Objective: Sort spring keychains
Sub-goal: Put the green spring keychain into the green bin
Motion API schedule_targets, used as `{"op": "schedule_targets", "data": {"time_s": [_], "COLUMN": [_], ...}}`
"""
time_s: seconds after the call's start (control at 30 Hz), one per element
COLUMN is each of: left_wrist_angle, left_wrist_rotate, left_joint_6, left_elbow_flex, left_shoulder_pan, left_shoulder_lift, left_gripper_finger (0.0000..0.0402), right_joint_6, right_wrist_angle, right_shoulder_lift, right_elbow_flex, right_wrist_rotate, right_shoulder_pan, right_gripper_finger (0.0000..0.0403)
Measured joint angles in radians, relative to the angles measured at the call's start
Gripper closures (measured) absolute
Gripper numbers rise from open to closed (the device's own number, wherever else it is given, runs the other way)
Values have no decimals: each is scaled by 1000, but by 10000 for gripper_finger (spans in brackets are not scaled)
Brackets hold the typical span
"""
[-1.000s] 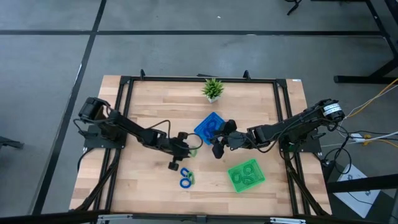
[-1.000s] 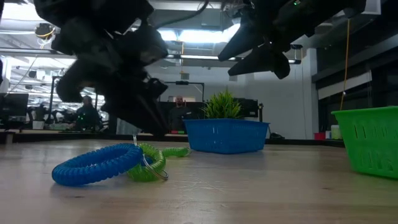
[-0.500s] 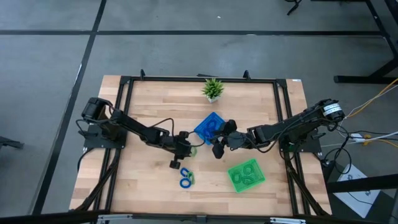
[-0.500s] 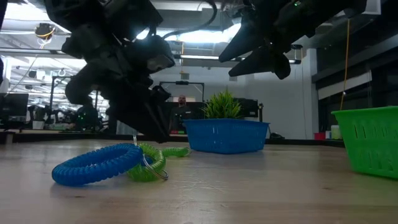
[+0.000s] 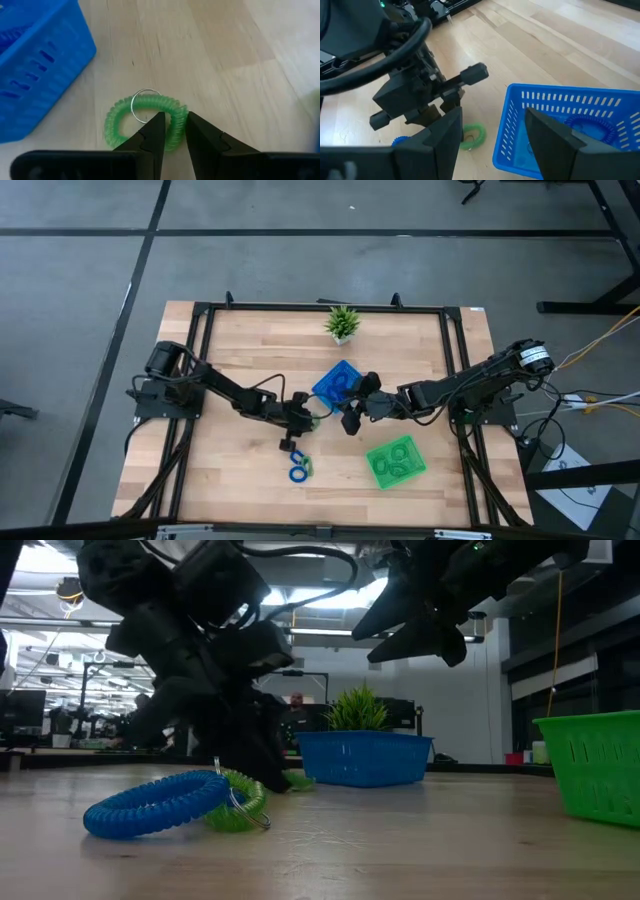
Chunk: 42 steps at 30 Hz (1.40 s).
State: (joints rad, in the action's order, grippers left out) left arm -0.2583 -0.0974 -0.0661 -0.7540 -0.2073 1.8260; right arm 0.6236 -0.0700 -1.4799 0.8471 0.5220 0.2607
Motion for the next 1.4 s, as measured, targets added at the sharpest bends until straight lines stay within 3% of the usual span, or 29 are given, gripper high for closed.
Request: {"op": "schedule_targets", "data": {"time_s": [0.27, 0.53, 0.97, 1.13, 1.4], "left_wrist_angle": [-4, 3, 15, 22, 11], "left_wrist_rotate": [10, 13, 9, -13, -13], "left_joint_6": [80, 106, 148, 199, 286], "left_elbow_flex": [0, 3, 5, 5, 5], "left_shoulder_pan": [2, 0, -32, -34, -33], "left_shoulder_lift": [3, -15, -201, -286, -389], "left_gripper_finger": [335, 386, 384, 383, 383], "right_joint_6": [0, 0, -7, -127, -349], "right_wrist_angle": [0, 0, -15, -84, -178], "right_shoulder_lift": [0, 0, 0, -7, -31], "right_elbow_flex": [0, 0, 0, 0, 0], "right_wrist_rotate": [0, -1, -2, -5, -156], "right_shoulder_pan": [0, 0, 6, 46, 93], "right_gripper_finger": [188, 188, 188, 188, 188]}}
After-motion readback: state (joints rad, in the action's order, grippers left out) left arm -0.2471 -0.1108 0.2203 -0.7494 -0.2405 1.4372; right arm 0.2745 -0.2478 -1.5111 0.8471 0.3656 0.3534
